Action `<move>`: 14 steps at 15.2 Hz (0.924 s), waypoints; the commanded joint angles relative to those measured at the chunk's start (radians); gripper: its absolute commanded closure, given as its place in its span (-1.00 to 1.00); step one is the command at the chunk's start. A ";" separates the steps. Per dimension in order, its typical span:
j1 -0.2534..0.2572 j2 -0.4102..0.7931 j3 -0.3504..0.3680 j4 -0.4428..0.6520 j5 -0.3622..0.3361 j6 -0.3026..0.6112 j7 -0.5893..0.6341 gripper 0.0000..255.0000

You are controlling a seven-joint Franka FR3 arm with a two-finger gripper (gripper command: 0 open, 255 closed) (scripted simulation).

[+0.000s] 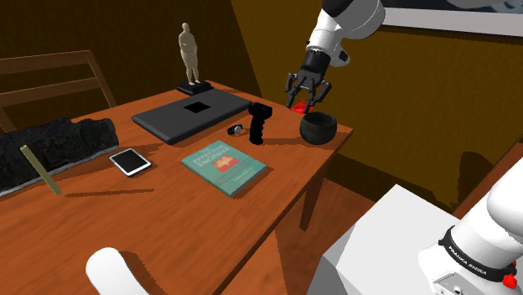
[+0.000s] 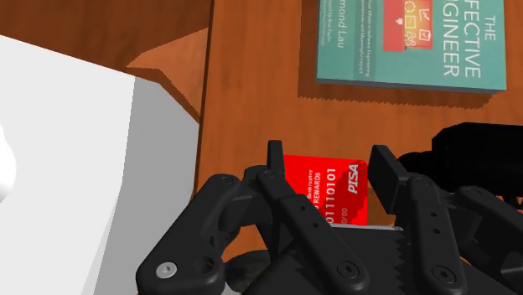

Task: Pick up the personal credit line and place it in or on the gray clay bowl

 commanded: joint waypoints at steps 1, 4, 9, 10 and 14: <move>-0.024 -0.002 -0.025 0.001 -0.011 -0.029 -0.038 1.00; -0.061 0.008 -0.064 0.026 -0.032 -0.078 -0.090 1.00; -0.101 0.034 -0.105 0.045 -0.055 -0.111 -0.159 1.00; -0.101 0.037 -0.104 0.035 -0.055 -0.100 -0.165 1.00; -0.099 0.049 -0.102 -0.003 -0.052 -0.055 -0.186 1.00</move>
